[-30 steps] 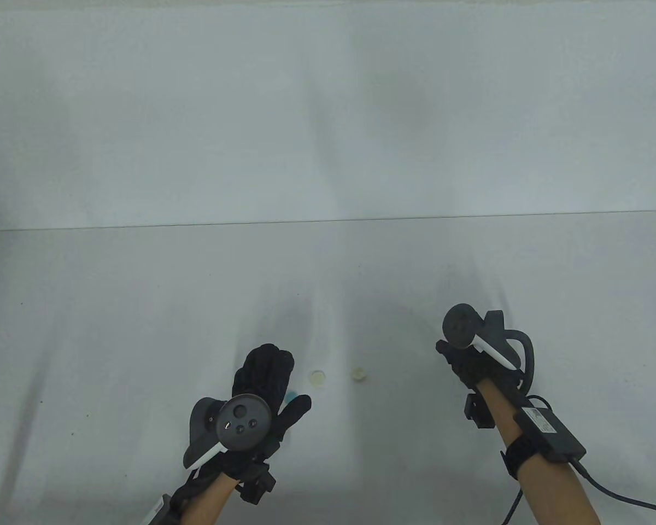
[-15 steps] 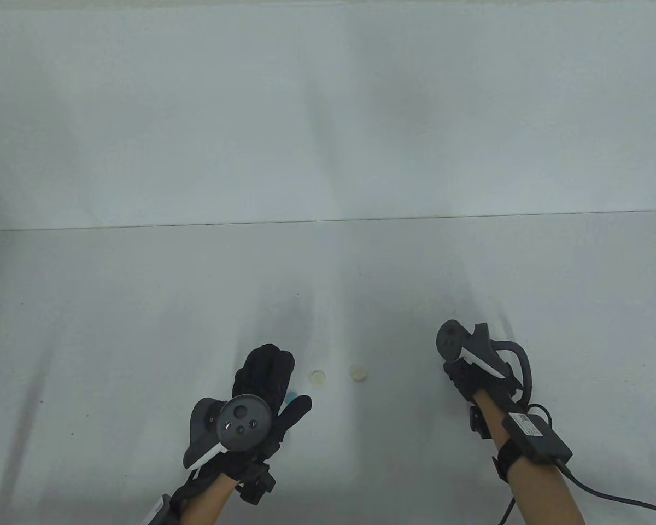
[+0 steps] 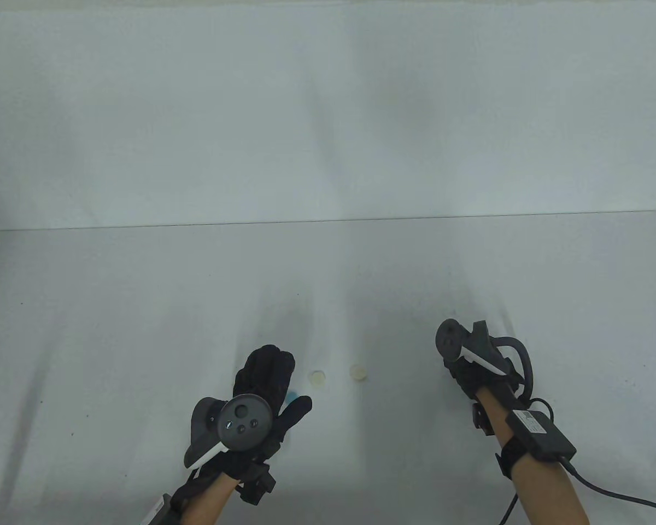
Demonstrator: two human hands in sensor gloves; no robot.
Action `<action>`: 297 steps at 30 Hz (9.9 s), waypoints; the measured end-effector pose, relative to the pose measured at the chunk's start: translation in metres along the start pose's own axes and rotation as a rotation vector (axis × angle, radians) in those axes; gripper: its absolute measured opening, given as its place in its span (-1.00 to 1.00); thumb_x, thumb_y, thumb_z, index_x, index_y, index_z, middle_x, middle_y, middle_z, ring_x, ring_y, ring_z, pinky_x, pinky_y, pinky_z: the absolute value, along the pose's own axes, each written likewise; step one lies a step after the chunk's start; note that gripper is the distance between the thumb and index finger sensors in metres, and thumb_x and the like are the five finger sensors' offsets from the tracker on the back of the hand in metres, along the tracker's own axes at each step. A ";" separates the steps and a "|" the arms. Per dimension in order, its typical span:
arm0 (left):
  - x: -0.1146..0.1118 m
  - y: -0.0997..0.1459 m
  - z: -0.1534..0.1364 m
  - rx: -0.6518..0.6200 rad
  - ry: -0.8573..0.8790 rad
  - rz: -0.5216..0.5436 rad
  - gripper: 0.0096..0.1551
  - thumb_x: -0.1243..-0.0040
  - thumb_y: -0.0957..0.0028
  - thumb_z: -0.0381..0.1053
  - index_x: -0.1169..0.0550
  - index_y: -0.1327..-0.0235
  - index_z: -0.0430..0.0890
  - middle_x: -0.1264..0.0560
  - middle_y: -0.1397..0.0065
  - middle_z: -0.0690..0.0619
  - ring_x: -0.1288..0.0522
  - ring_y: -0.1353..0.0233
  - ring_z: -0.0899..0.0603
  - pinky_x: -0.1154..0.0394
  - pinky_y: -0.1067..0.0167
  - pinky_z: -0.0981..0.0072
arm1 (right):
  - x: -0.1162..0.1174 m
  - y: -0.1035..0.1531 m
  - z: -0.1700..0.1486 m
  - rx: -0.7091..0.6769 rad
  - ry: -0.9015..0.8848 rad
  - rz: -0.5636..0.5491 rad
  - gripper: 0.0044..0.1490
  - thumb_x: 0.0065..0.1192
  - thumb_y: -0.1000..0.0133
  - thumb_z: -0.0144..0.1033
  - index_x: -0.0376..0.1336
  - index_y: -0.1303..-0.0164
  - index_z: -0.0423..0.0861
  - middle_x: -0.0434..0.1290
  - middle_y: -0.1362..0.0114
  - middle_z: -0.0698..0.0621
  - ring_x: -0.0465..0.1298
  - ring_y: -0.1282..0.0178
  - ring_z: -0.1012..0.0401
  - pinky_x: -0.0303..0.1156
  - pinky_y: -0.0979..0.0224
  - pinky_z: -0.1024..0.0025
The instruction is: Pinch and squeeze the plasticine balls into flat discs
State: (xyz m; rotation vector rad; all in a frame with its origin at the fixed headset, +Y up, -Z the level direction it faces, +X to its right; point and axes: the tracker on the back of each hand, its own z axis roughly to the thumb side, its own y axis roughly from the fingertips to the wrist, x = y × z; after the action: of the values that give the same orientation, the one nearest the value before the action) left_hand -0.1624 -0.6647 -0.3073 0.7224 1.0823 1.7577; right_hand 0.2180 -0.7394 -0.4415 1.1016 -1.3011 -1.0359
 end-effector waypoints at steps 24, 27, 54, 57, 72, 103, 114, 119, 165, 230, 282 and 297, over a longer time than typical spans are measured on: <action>0.001 0.002 -0.001 0.002 -0.001 0.007 -0.04 0.02 -0.15 0.24 -0.14 -0.66 -0.30 0.02 -0.67 -0.41 -0.01 -0.63 -0.56 -0.05 -0.46 -0.36 | -0.061 0.114 -0.026 -0.370 -1.236 0.071 -0.42 0.14 -0.30 -0.12 0.36 -0.34 -0.25 0.58 -0.18 -0.19 0.67 0.01 0.03 0.71 0.03 0.39; 0.000 0.002 -0.001 0.004 -0.004 0.002 -0.04 0.02 -0.15 0.24 -0.14 -0.66 -0.30 0.01 -0.67 -0.41 -0.01 -0.63 -0.56 -0.06 -0.46 -0.36 | -0.046 0.122 -0.018 -0.385 -1.356 0.123 -0.43 0.20 -0.27 -0.11 0.39 -0.30 -0.25 0.61 -0.16 -0.19 0.70 0.01 0.02 0.71 0.04 0.40; 0.000 0.001 -0.002 0.025 -0.017 -0.011 -0.04 0.01 -0.15 0.24 -0.14 -0.66 -0.30 0.02 -0.67 -0.40 0.00 -0.63 -0.55 -0.05 -0.46 -0.35 | -0.005 0.127 0.007 -0.363 -1.493 0.255 -0.33 0.02 -0.34 -0.18 0.20 -0.50 -0.37 0.45 -0.35 -0.31 0.57 -0.19 -0.10 0.64 -0.22 0.24; 0.000 0.001 -0.002 0.028 -0.018 -0.012 -0.04 0.02 -0.15 0.23 -0.14 -0.66 -0.30 0.02 -0.67 -0.40 0.00 -0.63 -0.55 -0.05 -0.46 -0.35 | -0.005 0.128 0.009 -0.375 -1.537 0.269 -0.24 0.10 -0.30 -0.03 0.21 -0.48 -0.35 0.45 -0.35 -0.31 0.57 -0.20 -0.11 0.64 -0.23 0.24; 0.001 0.001 -0.003 0.019 -0.018 0.003 -0.04 0.02 -0.15 0.24 -0.14 -0.66 -0.30 0.02 -0.67 -0.40 0.00 -0.63 -0.55 -0.05 -0.46 -0.35 | -0.013 0.130 0.009 -0.350 -1.386 0.157 -0.53 0.35 -0.15 -0.14 0.41 -0.10 -0.19 0.65 0.01 -0.05 0.74 0.16 0.17 0.77 0.17 0.54; -0.001 0.001 -0.005 0.022 -0.024 -0.006 -0.04 0.02 -0.15 0.24 -0.14 -0.67 -0.30 0.03 -0.67 -0.40 0.01 -0.63 -0.55 -0.04 -0.46 -0.35 | 0.001 0.124 0.002 -0.350 -1.551 0.238 -0.08 0.01 -0.24 0.30 0.30 -0.43 -0.26 0.56 -0.31 -0.21 0.66 -0.14 -0.05 0.70 0.00 0.36; -0.003 0.000 -0.005 0.022 -0.026 -0.017 -0.04 0.01 -0.15 0.23 -0.14 -0.66 -0.30 0.02 -0.67 -0.40 0.00 -0.63 -0.55 -0.05 -0.46 -0.36 | -0.004 0.124 0.007 -0.421 -1.569 0.259 -0.50 0.14 -0.28 -0.11 0.38 -0.20 -0.22 0.68 0.01 -0.08 0.75 0.14 0.15 0.75 0.15 0.53; -0.003 0.000 -0.005 0.021 -0.026 -0.016 -0.04 0.01 -0.15 0.24 -0.14 -0.66 -0.30 0.02 -0.67 -0.40 0.00 -0.63 -0.55 -0.05 -0.46 -0.35 | -0.008 0.126 0.005 -0.383 -1.536 0.183 -0.51 0.16 -0.27 -0.16 0.38 -0.19 -0.25 0.69 0.07 -0.06 0.76 0.22 0.18 0.76 0.22 0.56; -0.004 0.000 -0.005 0.016 -0.028 -0.020 -0.04 0.01 -0.15 0.23 -0.13 -0.67 -0.30 0.03 -0.67 -0.40 0.02 -0.64 -0.55 -0.04 -0.46 -0.35 | -0.014 0.129 0.006 -0.373 -1.429 0.163 -0.51 0.29 -0.20 -0.15 0.40 -0.16 -0.23 0.66 0.00 -0.05 0.72 0.13 0.12 0.75 0.14 0.49; -0.006 0.000 -0.005 0.018 -0.034 -0.036 -0.04 0.01 -0.15 0.23 -0.14 -0.67 -0.29 0.03 -0.68 -0.39 0.01 -0.64 -0.55 -0.04 -0.46 -0.35 | -0.010 0.126 0.001 -0.361 -1.540 0.196 -0.37 0.11 -0.30 -0.06 0.29 -0.35 -0.28 0.61 -0.20 -0.15 0.70 -0.06 0.03 0.72 -0.03 0.41; -0.003 0.001 -0.004 0.012 -0.029 -0.023 -0.04 0.01 -0.15 0.23 -0.14 -0.67 -0.30 0.03 -0.68 -0.39 0.02 -0.64 -0.55 -0.04 -0.46 -0.35 | -0.008 0.126 -0.003 -0.294 -1.533 0.148 -0.34 0.04 -0.31 -0.07 0.35 -0.31 -0.35 0.66 -0.11 -0.10 0.74 0.07 0.09 0.73 0.10 0.51; -0.001 0.001 -0.003 0.010 -0.032 -0.016 -0.04 0.01 -0.15 0.23 -0.14 -0.67 -0.30 0.03 -0.68 -0.40 0.02 -0.63 -0.55 -0.04 -0.46 -0.35 | -0.004 0.126 0.000 -0.365 -1.581 0.228 0.06 -0.15 -0.29 0.27 0.17 -0.53 -0.46 0.51 -0.36 -0.33 0.63 -0.17 -0.12 0.68 -0.08 0.32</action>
State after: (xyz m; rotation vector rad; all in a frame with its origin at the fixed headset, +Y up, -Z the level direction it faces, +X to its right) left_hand -0.1646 -0.6672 -0.3078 0.7436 1.0731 1.7228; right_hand 0.2140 -0.7115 -0.3190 -0.3970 -2.1613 -1.9436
